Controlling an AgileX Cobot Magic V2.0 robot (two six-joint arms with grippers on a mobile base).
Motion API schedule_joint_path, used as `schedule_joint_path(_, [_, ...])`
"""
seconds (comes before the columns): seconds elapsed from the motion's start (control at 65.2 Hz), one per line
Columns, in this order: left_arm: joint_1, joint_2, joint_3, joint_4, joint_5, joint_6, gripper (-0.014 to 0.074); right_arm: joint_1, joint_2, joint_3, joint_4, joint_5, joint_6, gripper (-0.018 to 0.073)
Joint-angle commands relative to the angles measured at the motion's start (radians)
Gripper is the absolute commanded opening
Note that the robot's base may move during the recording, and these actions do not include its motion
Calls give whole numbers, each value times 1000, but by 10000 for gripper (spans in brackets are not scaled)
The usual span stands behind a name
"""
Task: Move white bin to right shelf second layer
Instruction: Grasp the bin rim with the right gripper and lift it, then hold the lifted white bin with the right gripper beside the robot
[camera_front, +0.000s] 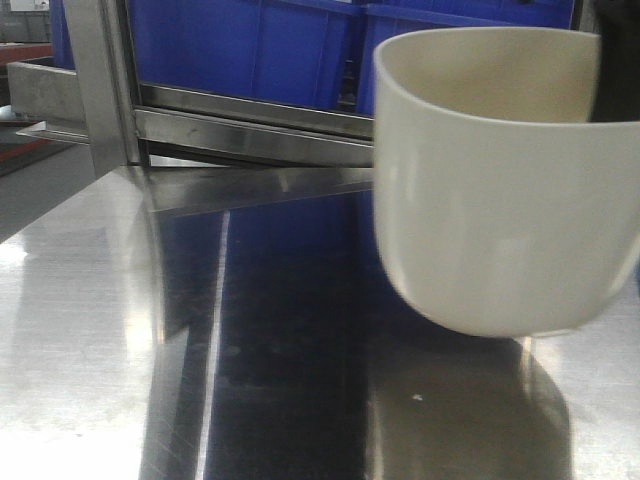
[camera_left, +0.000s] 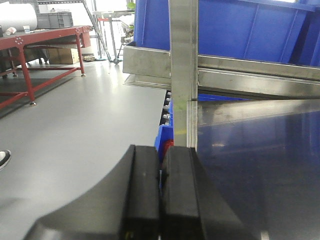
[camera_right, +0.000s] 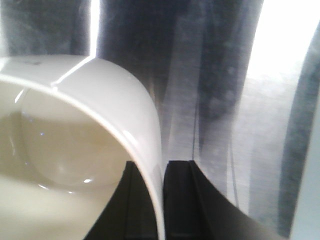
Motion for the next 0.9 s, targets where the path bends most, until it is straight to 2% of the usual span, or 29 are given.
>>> schedule_joint_path(0.0, [-4,-13,37,-6,-84,-3,85,-38,-98,43,-2,-91,-44,52])
schedule_joint_path(0.276, [-4,-13,37,-6,-84,-3,85,-170,-318,240,62,-132,-130,52])
schedule_joint_path(0.629, [-4,-13,37,-6,-84,-3,85,-294,-533,364,110,-95,-188,52])
schedule_joint_path(0.89, [-4,-13,37,-6,-84,-3,85,-322,-534,365,111,-74,-219,52])
